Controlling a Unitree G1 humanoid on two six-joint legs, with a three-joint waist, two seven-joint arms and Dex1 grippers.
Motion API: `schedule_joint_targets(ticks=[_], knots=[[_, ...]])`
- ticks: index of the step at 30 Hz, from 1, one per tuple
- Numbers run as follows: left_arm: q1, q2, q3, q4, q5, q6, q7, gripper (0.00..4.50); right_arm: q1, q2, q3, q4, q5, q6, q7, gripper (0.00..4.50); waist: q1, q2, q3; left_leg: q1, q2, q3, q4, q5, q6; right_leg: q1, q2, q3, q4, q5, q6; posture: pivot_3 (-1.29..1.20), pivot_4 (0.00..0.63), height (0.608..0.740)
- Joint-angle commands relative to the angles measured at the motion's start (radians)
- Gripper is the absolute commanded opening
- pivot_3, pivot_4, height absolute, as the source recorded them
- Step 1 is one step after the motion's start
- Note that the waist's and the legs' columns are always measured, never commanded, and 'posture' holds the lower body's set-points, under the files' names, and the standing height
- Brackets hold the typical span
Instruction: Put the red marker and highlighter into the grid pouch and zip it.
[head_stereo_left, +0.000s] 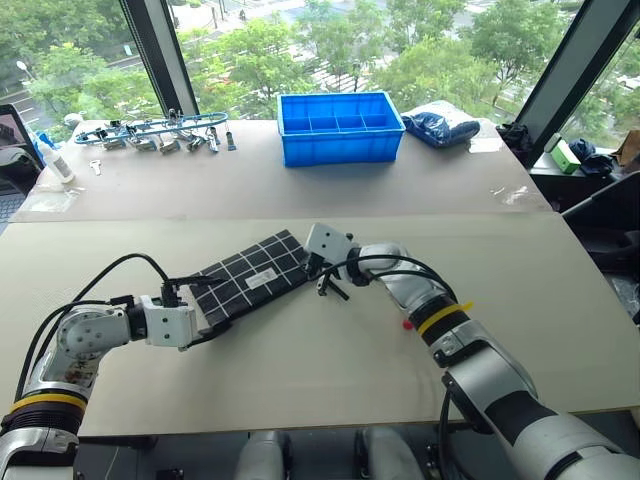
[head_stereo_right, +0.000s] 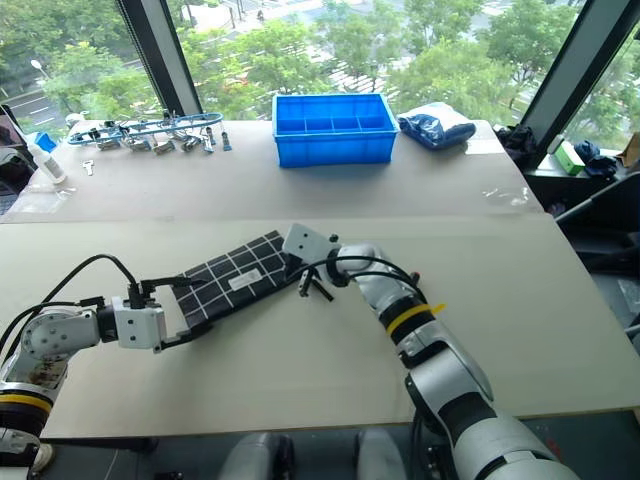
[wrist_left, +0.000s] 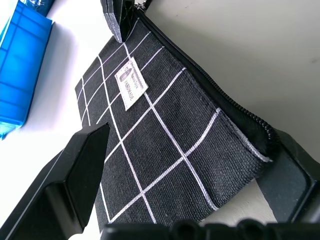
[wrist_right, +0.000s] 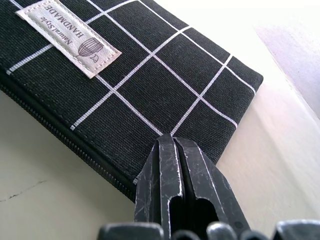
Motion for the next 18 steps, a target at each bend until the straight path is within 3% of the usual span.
schedule_joint_targets(ticks=[1, 16, 17, 18], knots=[[-0.015, -0.015, -0.052, 0.018, 0.030, -0.017, 0.017, 4.50, 0.010, -0.001, -0.020, -0.032, -0.004, 0.011, 0.003, 0.06, 0.000, 0.000, 0.000, 0.000, 0.000, 0.000, 0.000, 0.000, 0.000, 0.000, 0.000, 0.000, 0.000, 0.000, 0.000, 0.00, 0.150, 0.740], [-0.023, -0.011, -0.104, 0.010, 0.008, -0.011, 0.030, 4.50, 0.009, -0.013, -0.041, -0.034, -0.013, 0.021, 0.000, 0.06, -0.001, 0.000, 0.000, 0.000, 0.000, 0.000, 0.000, 0.000, 0.000, 0.000, 0.000, 0.000, 0.000, 0.000, 0.000, 0.00, 0.150, 0.740], [-0.022, -0.010, -0.106, 0.008, -0.003, -0.007, 0.022, 4.00, 0.009, -0.014, -0.042, -0.034, -0.015, 0.020, 0.001, 0.00, -0.001, 0.000, 0.000, 0.000, 0.000, 0.000, 0.000, 0.000, 0.000, 0.000, 0.000, 0.000, 0.000, 0.000, 0.000, 0.00, 0.150, 0.740], [-0.020, -0.009, -0.108, 0.004, -0.015, -0.001, 0.013, 3.81, 0.010, -0.014, -0.044, -0.035, -0.016, 0.021, 0.001, 0.00, -0.001, 0.000, 0.000, 0.000, 0.000, 0.000, 0.000, 0.000, 0.000, 0.000, 0.000, 0.000, 0.000, 0.000, 0.000, 0.00, 0.150, 0.740]])
